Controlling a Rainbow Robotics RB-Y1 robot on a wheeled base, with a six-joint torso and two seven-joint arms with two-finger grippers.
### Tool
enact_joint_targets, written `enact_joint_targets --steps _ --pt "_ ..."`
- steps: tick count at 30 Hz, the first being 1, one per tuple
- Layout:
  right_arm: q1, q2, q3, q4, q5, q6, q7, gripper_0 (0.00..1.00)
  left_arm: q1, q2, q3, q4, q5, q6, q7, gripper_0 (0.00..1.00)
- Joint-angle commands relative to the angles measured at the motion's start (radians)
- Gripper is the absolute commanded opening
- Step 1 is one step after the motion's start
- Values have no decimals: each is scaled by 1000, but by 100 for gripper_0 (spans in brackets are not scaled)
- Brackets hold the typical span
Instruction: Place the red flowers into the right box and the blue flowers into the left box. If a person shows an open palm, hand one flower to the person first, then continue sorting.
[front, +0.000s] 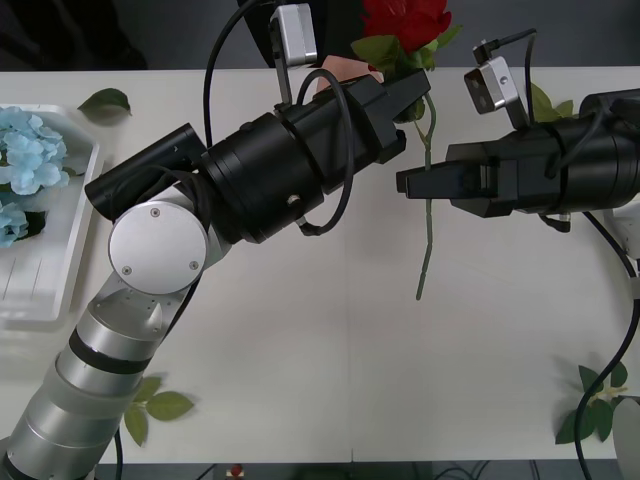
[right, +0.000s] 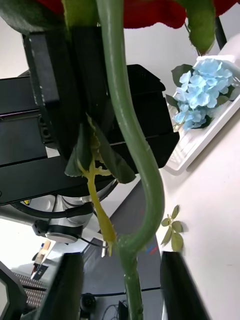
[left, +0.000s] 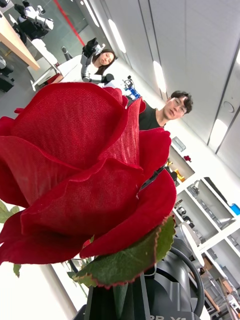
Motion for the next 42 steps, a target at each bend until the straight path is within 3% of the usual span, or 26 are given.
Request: enact_joint_targets --steps 1,12,15,17,18,23,32,42 --pt "4 13 -11 -34 -11 -1 46 0 -17 -16 5 -22 1 -6 -2 0" --pt "4 15 -7 -34 -11 0 49 0 -17 -4 5 -22 4 -5 -2 0" --pt "4 15 -8 -34 -11 0 52 0 -17 17 7 -23 12 -5 -4 69" --pt "4 15 -8 -34 -12 0 56 0 -14 42 7 -25 27 -5 -4 96" --pt "4 15 -10 -34 -14 0 58 0 -12 50 7 -26 35 -5 -4 100" --pt "4 13 -50 -43 -11 20 73 0 6 162 24 -58 87 32 -8 100" --pt "2 12 -192 -170 113 48 141 0 81 323 206 -138 173 316 -15 100" --pt "4 7 -215 -178 190 -210 466 0 92 422 476 -134 288 655 -147 100"
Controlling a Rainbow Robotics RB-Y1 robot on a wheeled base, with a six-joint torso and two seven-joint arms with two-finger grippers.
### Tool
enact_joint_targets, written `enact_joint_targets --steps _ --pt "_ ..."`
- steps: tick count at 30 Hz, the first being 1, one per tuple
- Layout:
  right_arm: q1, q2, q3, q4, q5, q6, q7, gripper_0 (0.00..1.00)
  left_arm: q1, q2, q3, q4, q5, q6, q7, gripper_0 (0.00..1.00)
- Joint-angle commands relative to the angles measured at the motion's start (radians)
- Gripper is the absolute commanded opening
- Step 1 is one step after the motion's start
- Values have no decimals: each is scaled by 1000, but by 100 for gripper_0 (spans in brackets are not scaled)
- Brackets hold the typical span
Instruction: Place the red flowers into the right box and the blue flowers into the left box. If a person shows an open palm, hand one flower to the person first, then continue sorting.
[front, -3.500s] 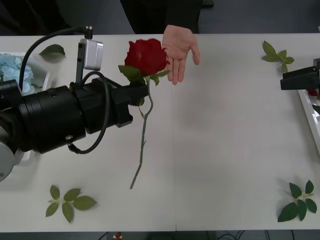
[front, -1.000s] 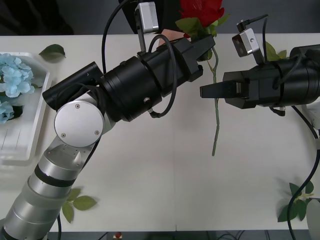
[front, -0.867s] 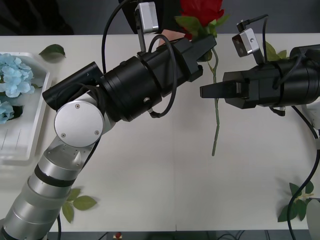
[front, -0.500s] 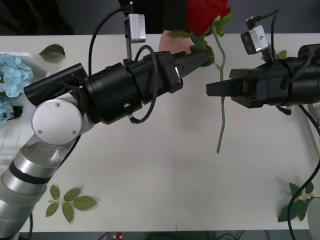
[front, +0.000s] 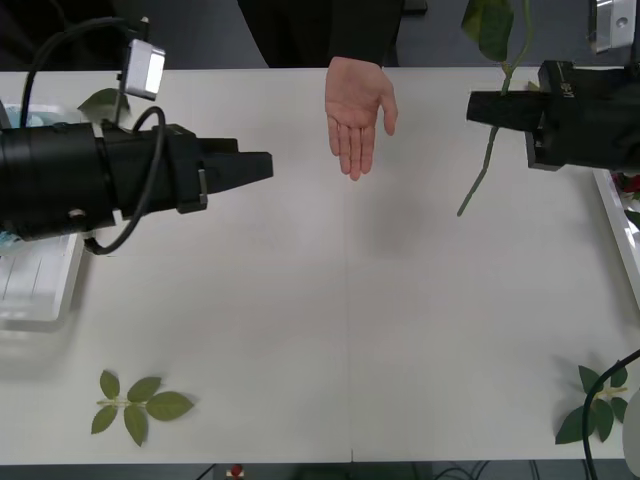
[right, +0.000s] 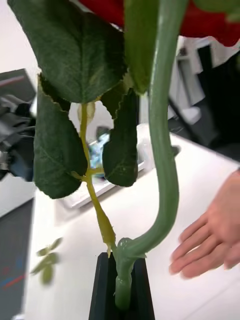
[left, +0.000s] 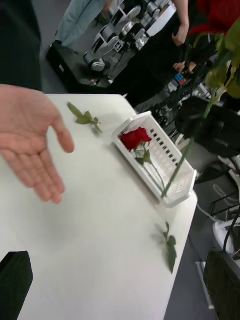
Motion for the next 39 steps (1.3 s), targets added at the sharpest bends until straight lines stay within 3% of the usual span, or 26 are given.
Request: enact_joint_targets --steps 1,5,14,22,31,33,34,35,36,39 --pt "3 3 31 -26 17 -127 126 0 -10 36 80 -21 57 86 -148 100" --pt "3 -20 77 -26 51 -288 241 0 -11 59 133 33 142 190 -300 100" --pt "3 -46 143 -25 75 -509 386 0 -59 136 192 142 162 328 -565 100" --pt "3 -47 146 -22 75 -523 386 0 -82 188 191 144 97 329 -657 100" --pt "7 -47 151 -23 72 -523 386 1 -102 125 220 144 51 432 -674 100" --pt "10 -47 151 -22 72 -523 386 31 -103 118 220 144 41 438 -680 100" --pt "13 -47 151 -23 69 -527 386 74 -102 113 220 144 39 440 -683 100" --pt "18 -47 152 -23 66 -529 386 92 -103 109 220 144 39 440 -689 100" --pt "21 -47 151 -23 61 -529 386 100 -103 102 220 144 39 440 -694 100" --pt "32 -47 152 -23 44 -529 386 100 -109 79 220 144 39 432 -709 100"
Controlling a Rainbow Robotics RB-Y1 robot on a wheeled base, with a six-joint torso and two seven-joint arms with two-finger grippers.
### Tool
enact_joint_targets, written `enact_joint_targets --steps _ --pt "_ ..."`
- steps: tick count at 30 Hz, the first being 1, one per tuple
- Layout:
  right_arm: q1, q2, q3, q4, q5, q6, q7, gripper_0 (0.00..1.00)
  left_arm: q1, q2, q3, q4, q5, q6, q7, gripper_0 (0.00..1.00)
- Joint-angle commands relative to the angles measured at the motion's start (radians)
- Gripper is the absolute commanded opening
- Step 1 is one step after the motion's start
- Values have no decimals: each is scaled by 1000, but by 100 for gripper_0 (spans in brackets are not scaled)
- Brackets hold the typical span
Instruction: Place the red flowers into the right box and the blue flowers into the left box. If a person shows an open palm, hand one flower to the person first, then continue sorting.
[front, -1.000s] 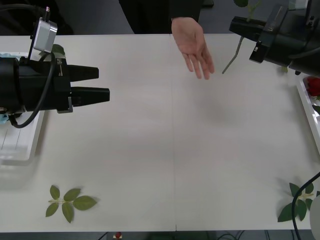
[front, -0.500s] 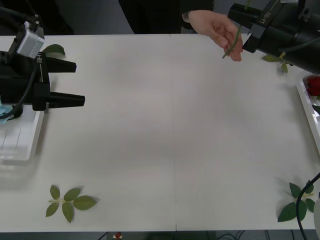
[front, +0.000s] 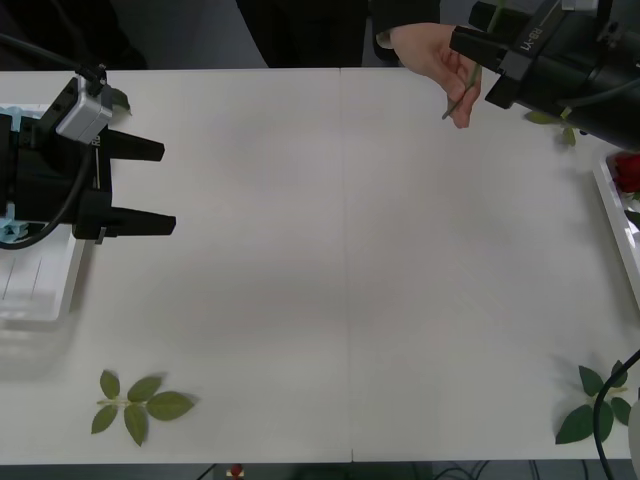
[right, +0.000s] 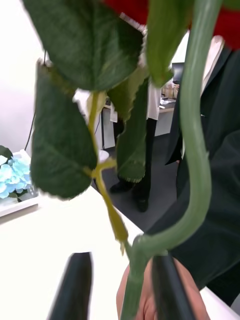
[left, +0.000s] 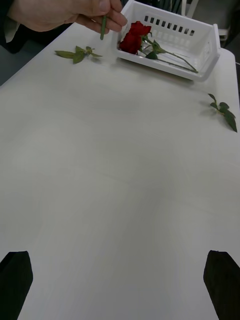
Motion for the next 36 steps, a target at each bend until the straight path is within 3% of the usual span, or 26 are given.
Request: enact_joint_targets --steps 1,14,29,36 --pt "20 -18 -7 -23 -28 -12 16 100 -36 -18 31 -16 1 -6 -37 100" --pt "29 -44 -34 -22 -41 71 16 100 -53 -63 25 -15 -20 -23 -77 100" --pt "29 -200 -231 -23 70 585 16 100 -48 -61 27 -15 -30 -9 -74 100" --pt "46 -260 -239 -23 89 697 16 100 -41 -58 27 -15 -33 -9 -74 100"
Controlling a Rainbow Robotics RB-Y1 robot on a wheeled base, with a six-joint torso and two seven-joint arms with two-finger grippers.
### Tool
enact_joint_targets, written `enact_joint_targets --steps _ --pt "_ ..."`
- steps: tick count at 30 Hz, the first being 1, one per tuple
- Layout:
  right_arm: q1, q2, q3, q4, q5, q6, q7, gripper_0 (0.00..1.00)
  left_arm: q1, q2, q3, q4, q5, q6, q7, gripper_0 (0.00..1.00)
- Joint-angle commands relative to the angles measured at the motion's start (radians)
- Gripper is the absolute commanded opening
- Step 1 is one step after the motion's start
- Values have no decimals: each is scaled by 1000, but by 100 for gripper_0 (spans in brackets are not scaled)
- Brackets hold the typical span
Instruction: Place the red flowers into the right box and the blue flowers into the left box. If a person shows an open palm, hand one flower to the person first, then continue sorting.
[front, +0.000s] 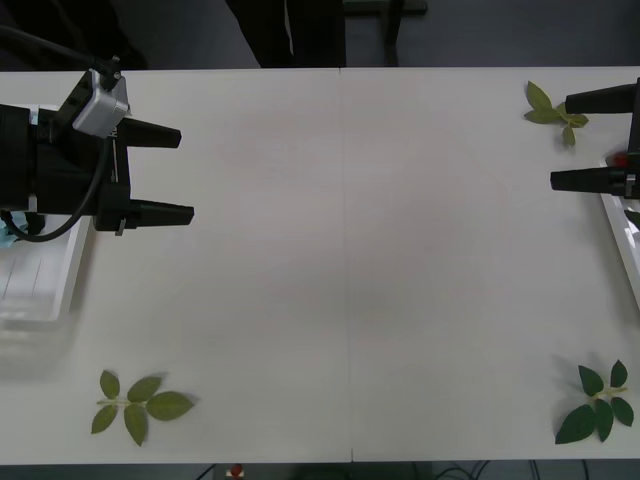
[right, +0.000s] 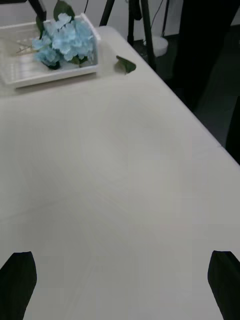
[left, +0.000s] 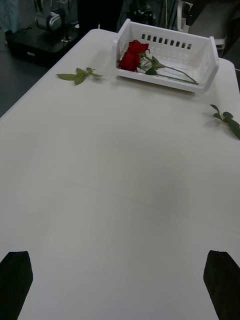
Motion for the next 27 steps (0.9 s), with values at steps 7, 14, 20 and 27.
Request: enact_joint_targets --steps 7,14,20,27 --pt "47 -96 24 -23 -21 44 16 100 -7 19 28 -15 -1 0 -8 100" --pt "56 -111 43 -23 -31 44 16 100 -5 19 28 -15 5 5 2 100" --pt "55 -115 53 -23 -41 44 16 100 -5 19 28 -15 5 5 2 100" --pt "55 -115 55 -23 -41 43 16 100 -5 19 28 -15 5 5 2 100"
